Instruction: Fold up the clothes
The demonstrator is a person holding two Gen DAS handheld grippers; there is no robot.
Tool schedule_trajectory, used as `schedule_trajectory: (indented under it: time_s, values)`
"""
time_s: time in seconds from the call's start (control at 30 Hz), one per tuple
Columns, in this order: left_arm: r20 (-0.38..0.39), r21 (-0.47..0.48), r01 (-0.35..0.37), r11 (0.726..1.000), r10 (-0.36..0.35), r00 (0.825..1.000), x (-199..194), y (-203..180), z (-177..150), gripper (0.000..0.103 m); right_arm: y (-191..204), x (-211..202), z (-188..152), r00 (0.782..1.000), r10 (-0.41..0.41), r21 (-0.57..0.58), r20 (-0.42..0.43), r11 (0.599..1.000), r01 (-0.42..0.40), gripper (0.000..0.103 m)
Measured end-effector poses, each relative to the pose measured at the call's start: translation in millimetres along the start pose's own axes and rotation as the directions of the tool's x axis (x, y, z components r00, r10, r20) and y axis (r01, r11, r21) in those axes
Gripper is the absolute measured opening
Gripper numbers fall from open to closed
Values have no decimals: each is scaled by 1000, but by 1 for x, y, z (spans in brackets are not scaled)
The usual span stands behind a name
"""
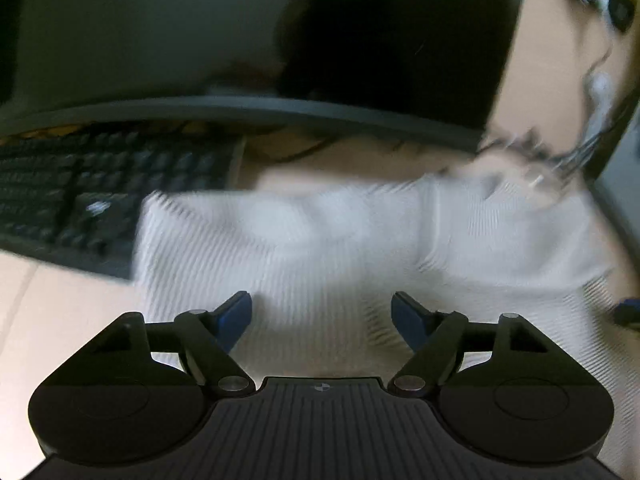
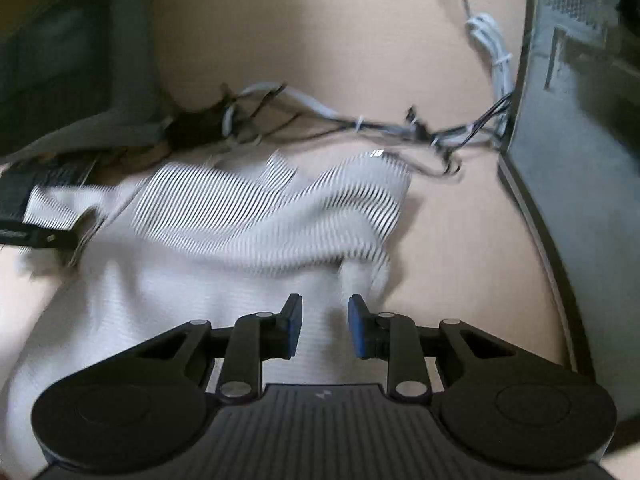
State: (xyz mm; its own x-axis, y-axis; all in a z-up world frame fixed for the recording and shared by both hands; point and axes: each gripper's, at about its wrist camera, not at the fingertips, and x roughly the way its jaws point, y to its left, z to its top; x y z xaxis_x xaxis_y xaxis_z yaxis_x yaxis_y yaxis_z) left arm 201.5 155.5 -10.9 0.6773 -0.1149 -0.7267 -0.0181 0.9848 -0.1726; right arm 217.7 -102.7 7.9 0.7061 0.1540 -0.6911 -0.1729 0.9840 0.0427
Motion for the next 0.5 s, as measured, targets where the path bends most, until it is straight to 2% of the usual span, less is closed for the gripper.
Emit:
schedule_trajectory:
  time_s: [0.07,0.1,0.3,0.37,0.4,0.47,0.5]
  values:
    - [19,-9,86,996,-85,996,2,-10,9,82,-5,8,10,1000,13,30,-1,999,-13,25]
    - [21,-5,103,995,-103,994,6,-16,13,82,-6,12,14,1000,28,41,-4,999,-28,25]
    - [-58,41,85,996,-83,995,62,-53,14,81,11,17,-14,982,172,14,-84,985,-171,25]
    - [-71,64,75,995,-70,995,74,-61,10,76,13,14,-27,977,185,5,-102,983,-185,25]
    - [-73,75,69,995,-63,995,77,-64,8,66,14,12,-33,977,188,-1,-102,982,-189,25]
    - [-54,106,42,993,-36,998,79,-69,5,59,13,10,-36,976,195,-14,-101,980,-198,25]
    - [-45,112,32,993,-27,999,78,-68,6,47,12,10,-36,974,202,-14,-104,979,-204,26]
